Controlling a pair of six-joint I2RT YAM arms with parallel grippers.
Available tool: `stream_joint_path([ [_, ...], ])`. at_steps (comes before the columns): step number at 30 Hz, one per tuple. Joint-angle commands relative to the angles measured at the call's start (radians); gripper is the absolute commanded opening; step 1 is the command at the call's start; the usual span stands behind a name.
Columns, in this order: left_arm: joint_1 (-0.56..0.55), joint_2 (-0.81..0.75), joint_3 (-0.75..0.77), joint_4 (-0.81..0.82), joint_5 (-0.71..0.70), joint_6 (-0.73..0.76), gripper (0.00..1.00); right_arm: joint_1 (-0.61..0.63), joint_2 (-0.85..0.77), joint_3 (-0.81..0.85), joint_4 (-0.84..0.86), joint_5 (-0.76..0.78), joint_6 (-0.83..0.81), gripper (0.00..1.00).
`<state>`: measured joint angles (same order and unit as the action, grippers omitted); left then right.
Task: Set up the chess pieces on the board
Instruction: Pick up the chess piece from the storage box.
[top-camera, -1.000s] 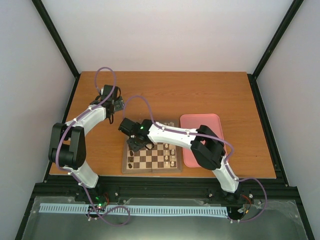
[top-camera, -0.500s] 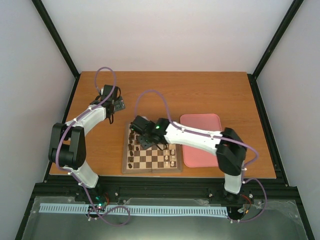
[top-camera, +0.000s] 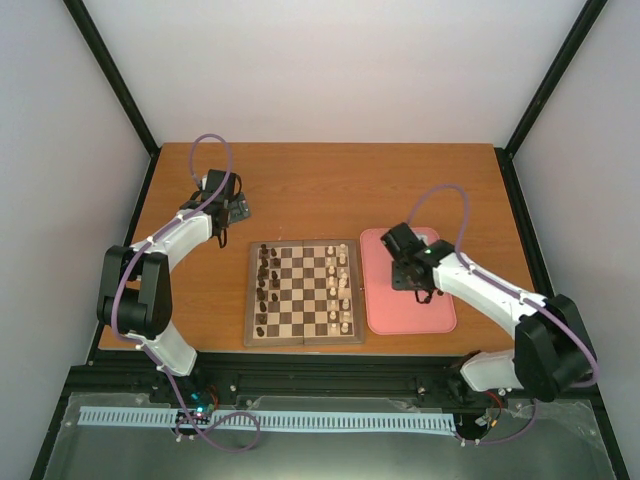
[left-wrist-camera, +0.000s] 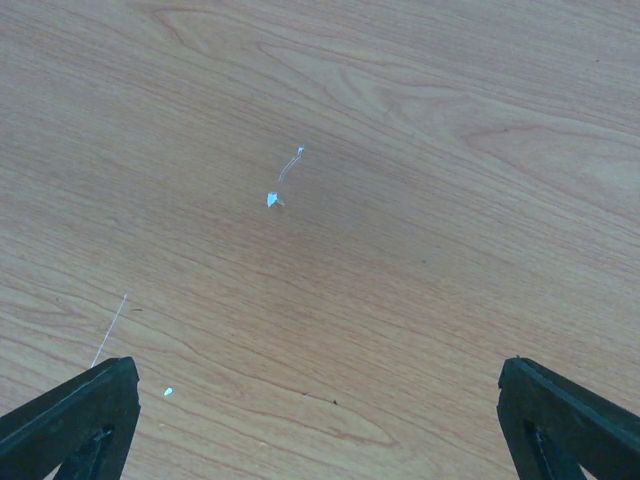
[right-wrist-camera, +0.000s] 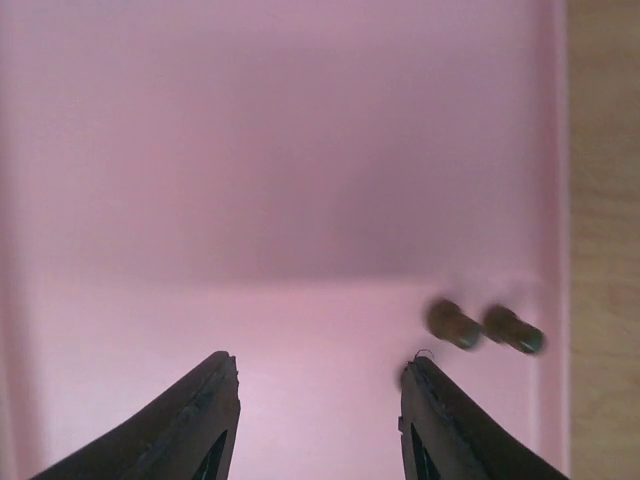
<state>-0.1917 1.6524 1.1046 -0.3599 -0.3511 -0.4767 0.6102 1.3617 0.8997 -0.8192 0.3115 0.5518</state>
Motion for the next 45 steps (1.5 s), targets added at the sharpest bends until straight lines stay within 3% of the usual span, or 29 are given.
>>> stream_joint_path([
  [1,-0.005,0.014,0.039,-0.005,0.001,0.01,1.0,-0.118,-0.066,-0.109,0.047,-0.023,0.029,0.46],
  [11,-0.004,0.011,0.036,-0.002,0.005,0.012,1.0,-0.29,-0.076,-0.194,0.141,-0.086,-0.003,0.45],
  [30,-0.005,0.023,0.043,-0.008,-0.009,0.01,1.0,-0.324,0.04,-0.182,0.216,-0.096,-0.045,0.42],
  [35,-0.005,0.024,0.044,-0.007,-0.011,0.008,1.0,-0.331,0.055,-0.186,0.226,-0.1,-0.049,0.37],
  [45,-0.004,0.033,0.05,-0.009,-0.013,0.009,1.0,-0.332,0.017,-0.183,0.206,-0.108,-0.048,0.15],
])
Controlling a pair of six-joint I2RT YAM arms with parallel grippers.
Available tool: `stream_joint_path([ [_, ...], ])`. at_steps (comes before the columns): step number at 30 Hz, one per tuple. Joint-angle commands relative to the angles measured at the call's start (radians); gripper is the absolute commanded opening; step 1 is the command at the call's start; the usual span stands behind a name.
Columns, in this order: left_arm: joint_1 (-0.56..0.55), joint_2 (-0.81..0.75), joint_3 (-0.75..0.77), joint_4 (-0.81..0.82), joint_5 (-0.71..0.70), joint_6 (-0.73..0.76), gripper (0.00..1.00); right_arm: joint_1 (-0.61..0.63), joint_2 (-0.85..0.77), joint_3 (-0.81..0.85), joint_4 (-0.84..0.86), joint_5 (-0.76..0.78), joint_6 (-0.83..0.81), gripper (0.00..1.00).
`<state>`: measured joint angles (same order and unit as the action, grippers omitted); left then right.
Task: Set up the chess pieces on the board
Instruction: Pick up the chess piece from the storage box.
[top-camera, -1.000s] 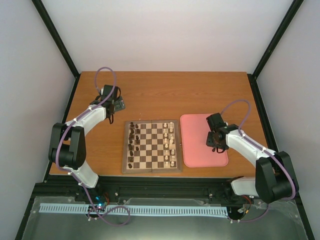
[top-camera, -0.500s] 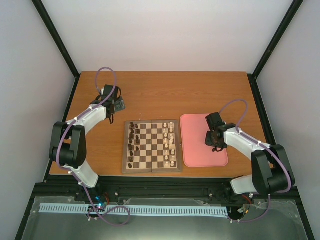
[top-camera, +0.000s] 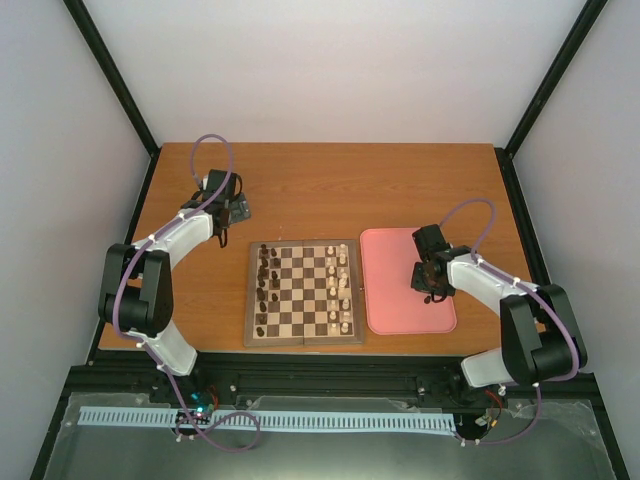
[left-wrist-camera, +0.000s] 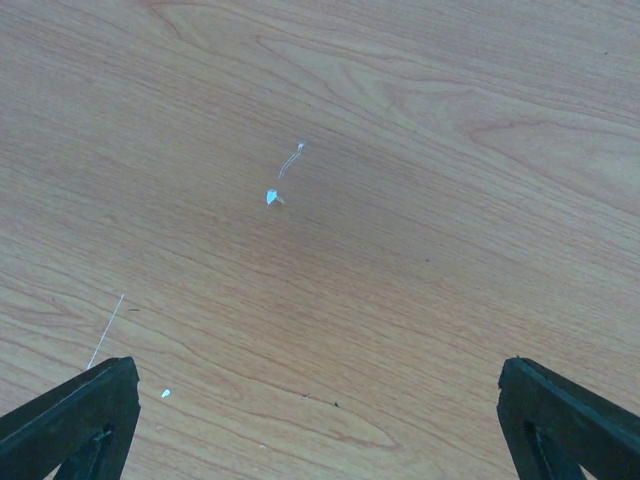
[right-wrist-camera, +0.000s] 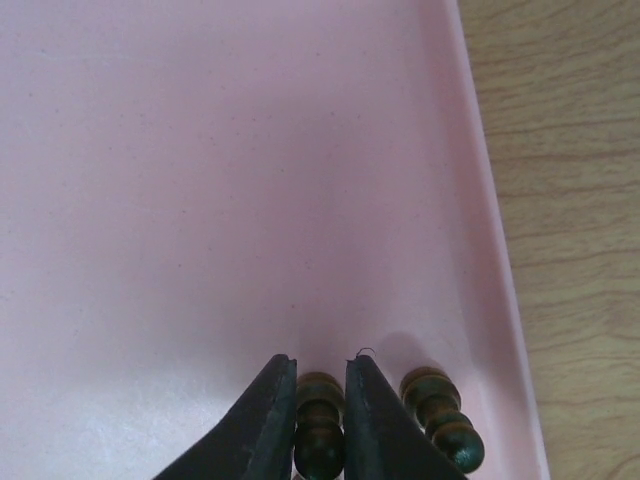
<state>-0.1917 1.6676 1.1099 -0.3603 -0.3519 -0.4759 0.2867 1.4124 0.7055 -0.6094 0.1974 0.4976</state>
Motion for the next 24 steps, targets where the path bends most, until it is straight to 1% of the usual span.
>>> stream_joint_path([
  [1,-0.005,0.02,0.046,-0.009,-0.012,0.008,1.0,-0.008,-0.043,0.012,-0.007,0.004,0.006,0.13],
  [6,-0.005,0.02,0.047,-0.01,-0.014,0.006,1.0,-0.008,-0.084,0.035,-0.031,-0.017,-0.003,0.04],
  [9,-0.005,0.021,0.047,-0.01,-0.013,0.006,1.0,0.001,-0.12,0.074,-0.058,-0.05,-0.012,0.03],
  [11,-0.005,0.023,0.048,-0.011,-0.014,0.006,1.0,0.036,-0.138,0.123,-0.09,-0.056,-0.012,0.03],
  [13,-0.005,0.024,0.048,-0.013,-0.015,0.006,1.0,0.109,-0.145,0.19,-0.125,-0.046,-0.004,0.03],
  [16,-0.005,0.018,0.047,-0.011,-0.015,0.004,1.0,0.264,-0.104,0.309,-0.167,-0.021,0.022,0.03],
  [17,-0.004,0.019,0.046,-0.01,-0.016,0.004,1.0,0.34,-0.075,0.366,-0.178,-0.007,0.032,0.03],
  [19,-0.005,0.024,0.048,-0.011,-0.014,0.006,1.0,0.44,0.006,0.444,-0.191,0.003,0.039,0.03],
  [24,-0.005,0.03,0.051,-0.013,-0.013,0.006,1.0,0.622,0.188,0.616,-0.198,0.0,0.032,0.03],
])
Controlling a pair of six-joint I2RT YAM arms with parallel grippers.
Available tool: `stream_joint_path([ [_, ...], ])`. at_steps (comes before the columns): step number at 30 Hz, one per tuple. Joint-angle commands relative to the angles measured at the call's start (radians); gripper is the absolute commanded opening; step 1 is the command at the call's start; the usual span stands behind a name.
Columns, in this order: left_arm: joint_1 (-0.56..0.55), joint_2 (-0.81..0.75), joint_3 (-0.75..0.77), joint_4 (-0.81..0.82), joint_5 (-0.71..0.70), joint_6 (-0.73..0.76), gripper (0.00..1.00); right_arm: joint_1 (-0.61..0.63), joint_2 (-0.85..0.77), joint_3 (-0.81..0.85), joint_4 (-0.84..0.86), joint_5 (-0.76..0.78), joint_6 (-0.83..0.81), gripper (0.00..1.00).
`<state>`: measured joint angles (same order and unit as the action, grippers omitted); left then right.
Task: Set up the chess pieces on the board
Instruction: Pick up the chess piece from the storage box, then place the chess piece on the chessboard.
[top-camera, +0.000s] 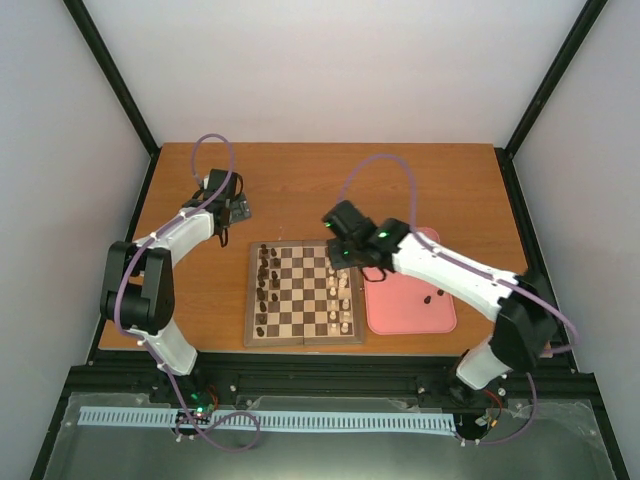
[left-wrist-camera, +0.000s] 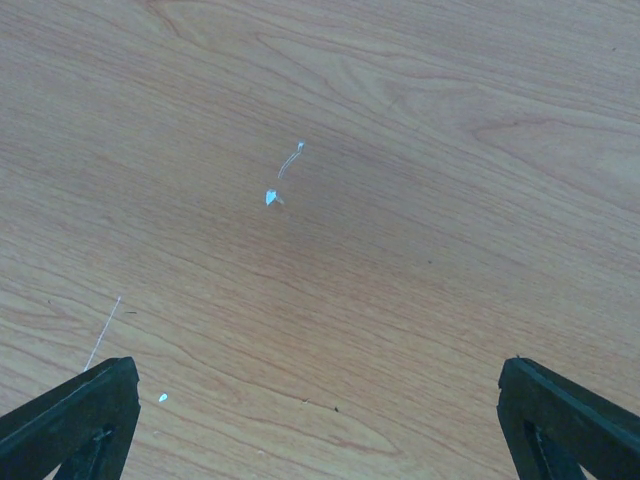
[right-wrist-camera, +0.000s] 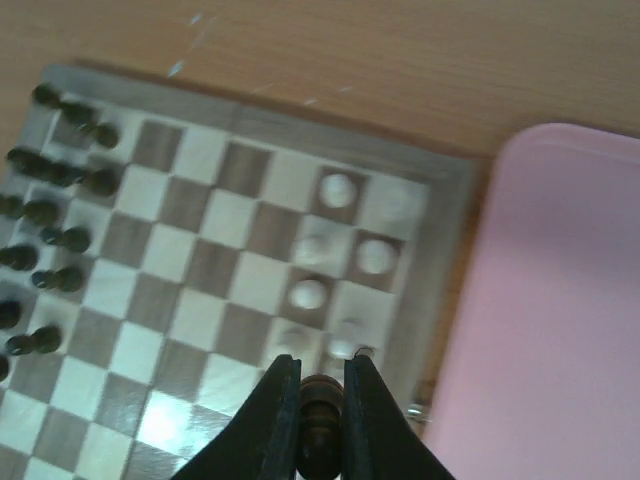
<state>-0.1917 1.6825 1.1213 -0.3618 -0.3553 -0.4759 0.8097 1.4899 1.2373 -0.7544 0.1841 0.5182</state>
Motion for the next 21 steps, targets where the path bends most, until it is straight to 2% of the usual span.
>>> stream_joint_path([
  [1,-0.005,0.015,0.039,-0.011,-0.009,0.006,1.0,0.129,0.142,0.11,-0.053,0.008,0.009,0.03],
  [8,-0.005,0.021,0.039,-0.006,0.0,0.006,1.0,0.277,0.317,0.227,-0.048,-0.031,0.009,0.03],
  [21,-0.005,0.006,0.029,-0.006,0.002,0.006,1.0,0.348,0.509,0.356,-0.016,-0.109,-0.011,0.03],
])
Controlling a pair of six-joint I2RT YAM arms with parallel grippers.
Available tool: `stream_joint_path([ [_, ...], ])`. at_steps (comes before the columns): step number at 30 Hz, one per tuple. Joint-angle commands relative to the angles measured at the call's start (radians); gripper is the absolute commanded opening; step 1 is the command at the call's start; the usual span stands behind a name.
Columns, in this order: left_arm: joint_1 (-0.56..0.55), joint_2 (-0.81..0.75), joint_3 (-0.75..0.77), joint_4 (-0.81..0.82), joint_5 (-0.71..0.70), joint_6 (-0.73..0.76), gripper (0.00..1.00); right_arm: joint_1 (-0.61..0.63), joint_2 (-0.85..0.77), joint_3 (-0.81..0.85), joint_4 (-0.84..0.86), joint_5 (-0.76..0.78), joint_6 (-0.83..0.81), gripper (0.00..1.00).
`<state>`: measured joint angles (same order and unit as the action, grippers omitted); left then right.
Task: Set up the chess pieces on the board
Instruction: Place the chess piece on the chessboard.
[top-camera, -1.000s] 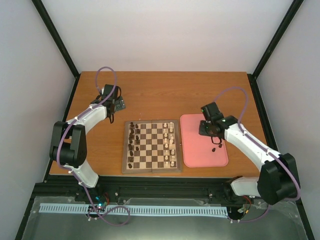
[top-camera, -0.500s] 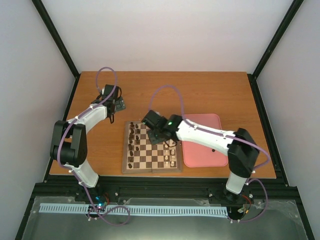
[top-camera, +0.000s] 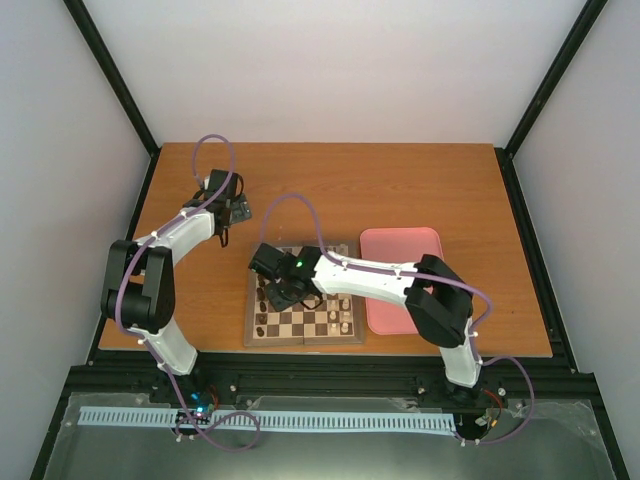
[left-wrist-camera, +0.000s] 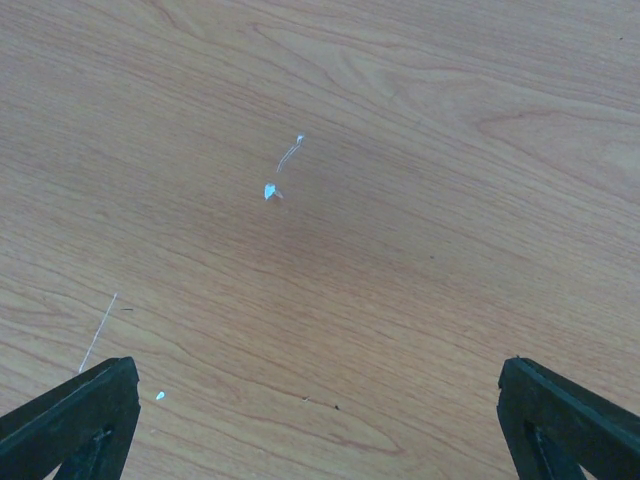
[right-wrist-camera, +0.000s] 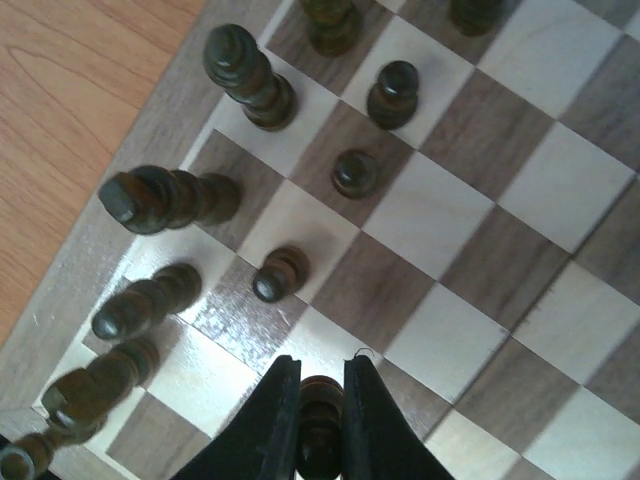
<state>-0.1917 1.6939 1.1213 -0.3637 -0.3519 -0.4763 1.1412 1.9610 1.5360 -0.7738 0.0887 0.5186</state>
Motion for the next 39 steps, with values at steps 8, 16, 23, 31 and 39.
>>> stream_joint_path([
  [8,-0.005,-0.005,0.031,-0.004,-0.002,0.007,1.0,0.019,0.079,0.088,0.008,-0.026,-0.023,0.03],
  [16,-0.005,-0.005,0.032,-0.003,-0.002,0.006,1.0,0.019,0.102,0.097,0.009,-0.016,-0.028,0.03],
  [23,-0.005,-0.006,0.033,-0.005,-0.004,0.007,1.0,0.016,0.126,0.122,0.001,0.011,-0.034,0.03],
  [31,-0.005,-0.005,0.034,-0.004,-0.004,0.008,1.0,0.012,0.136,0.13,-0.001,0.016,-0.041,0.03],
  [39,-0.004,0.001,0.035,-0.004,-0.004,0.009,1.0,0.014,0.126,0.12,0.001,-0.013,-0.042,0.03],
])
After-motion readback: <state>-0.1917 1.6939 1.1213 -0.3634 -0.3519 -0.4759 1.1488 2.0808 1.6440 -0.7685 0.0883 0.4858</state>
